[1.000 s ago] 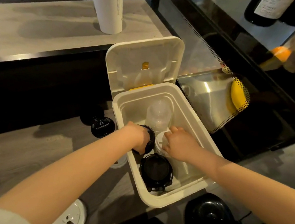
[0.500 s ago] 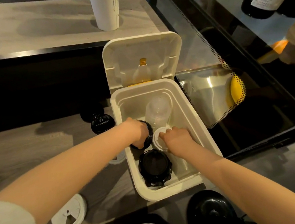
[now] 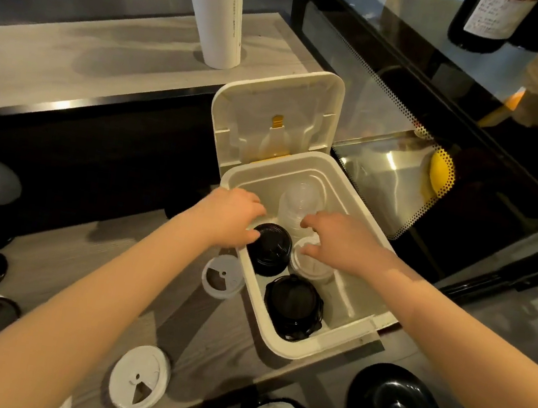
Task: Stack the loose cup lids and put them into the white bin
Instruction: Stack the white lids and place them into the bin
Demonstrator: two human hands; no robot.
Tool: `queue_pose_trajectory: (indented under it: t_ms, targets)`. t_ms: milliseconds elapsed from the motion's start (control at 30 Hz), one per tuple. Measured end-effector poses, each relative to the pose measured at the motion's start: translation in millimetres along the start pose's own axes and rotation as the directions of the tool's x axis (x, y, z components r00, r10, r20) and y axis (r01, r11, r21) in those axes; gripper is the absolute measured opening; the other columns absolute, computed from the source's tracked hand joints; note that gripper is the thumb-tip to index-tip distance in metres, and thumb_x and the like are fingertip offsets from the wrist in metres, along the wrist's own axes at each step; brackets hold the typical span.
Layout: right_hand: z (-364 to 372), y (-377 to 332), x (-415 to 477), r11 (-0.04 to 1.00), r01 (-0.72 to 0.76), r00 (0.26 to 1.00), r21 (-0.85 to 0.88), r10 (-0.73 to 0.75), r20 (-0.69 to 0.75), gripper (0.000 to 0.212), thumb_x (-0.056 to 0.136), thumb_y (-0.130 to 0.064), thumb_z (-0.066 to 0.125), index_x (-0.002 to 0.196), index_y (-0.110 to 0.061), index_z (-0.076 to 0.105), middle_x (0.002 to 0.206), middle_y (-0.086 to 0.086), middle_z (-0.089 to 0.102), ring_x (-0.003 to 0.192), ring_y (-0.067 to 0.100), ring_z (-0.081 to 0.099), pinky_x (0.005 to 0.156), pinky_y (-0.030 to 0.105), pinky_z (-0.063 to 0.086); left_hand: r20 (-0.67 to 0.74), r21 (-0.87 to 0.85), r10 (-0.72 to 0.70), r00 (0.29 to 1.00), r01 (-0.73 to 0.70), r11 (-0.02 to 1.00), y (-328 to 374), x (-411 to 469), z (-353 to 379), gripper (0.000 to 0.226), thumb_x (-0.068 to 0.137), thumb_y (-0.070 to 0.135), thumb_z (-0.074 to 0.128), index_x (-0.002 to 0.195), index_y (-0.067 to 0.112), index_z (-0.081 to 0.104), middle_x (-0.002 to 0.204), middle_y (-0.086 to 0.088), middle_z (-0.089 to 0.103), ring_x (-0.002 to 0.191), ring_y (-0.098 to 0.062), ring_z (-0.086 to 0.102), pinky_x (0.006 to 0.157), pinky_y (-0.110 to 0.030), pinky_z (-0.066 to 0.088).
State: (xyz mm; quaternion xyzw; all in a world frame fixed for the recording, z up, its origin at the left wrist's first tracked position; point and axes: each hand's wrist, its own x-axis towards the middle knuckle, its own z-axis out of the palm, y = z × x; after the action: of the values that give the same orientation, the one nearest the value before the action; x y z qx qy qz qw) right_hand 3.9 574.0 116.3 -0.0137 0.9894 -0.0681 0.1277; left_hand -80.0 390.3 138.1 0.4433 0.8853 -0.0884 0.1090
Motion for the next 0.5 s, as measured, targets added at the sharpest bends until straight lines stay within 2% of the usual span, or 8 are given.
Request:
queue_pose_trajectory:
  t_ms: [133,267,400,500]
  targets:
    - [-20.0,-38.1,-4.1,0.985,0.076,0.98,0.154,-0.046,-0.193,0.039,0.09,-0.036,0.058,0.124,-0.016,0.055,0.113,0.002,0.059,0.105,0.024,0.056,0.084,0.035,0.046,-0.123,-0.121,-0.141,0.982,0.126,0.985,-29.0,-51.0,2.0,0.044,0.092,0.037,0.051,0.133,0.02,0.051,0.134,0.001,0.052,0.123,-0.018,0.046,0.1,-0.038,0.043]
    - [-26.7,-89.5,-4.6,0.966,0.219,0.941,0.14,-0.171,-0.294,0.033,0.092,-0.033,0.055,0.119,-0.015,0.058,0.111,0.003,0.061,0.106,0.022,0.053,0.082,0.035,0.047,-0.079,-0.208,-0.299,0.951,0.278,0.938,-55.1,-96.3,23.3,0.049,0.093,0.037,0.05,0.138,0.018,0.045,0.141,-0.001,0.046,0.129,-0.019,0.042,0.103,-0.037,0.04]
    - [-13.5,-137.9,2.3,0.934,0.311,0.926,0.178,-0.256,-0.276,0.032,0.093,-0.028,0.054,0.122,-0.015,0.058,0.111,0.004,0.06,0.106,0.022,0.053,0.081,0.033,0.047,0.03,-0.29,-0.388,0.921,0.38,0.878,-72.4,-129.7,57.8,0.052,0.093,0.035,0.051,0.14,0.015,0.042,0.143,-0.004,0.043,0.131,-0.022,0.039,0.105,-0.04,0.037]
    - [11.4,-164.0,9.2,0.931,0.302,0.942,0.206,-0.259,-0.212,0.038,0.093,-0.028,0.054,0.128,-0.013,0.053,0.118,0.007,0.057,0.111,0.025,0.052,0.087,0.037,0.047,0.104,-0.365,-0.455,0.884,0.46,0.81,-74.3,-151.5,86.8,0.053,0.092,0.034,0.053,0.14,0.014,0.042,0.145,-0.006,0.042,0.133,-0.022,0.039,0.107,-0.036,0.035]
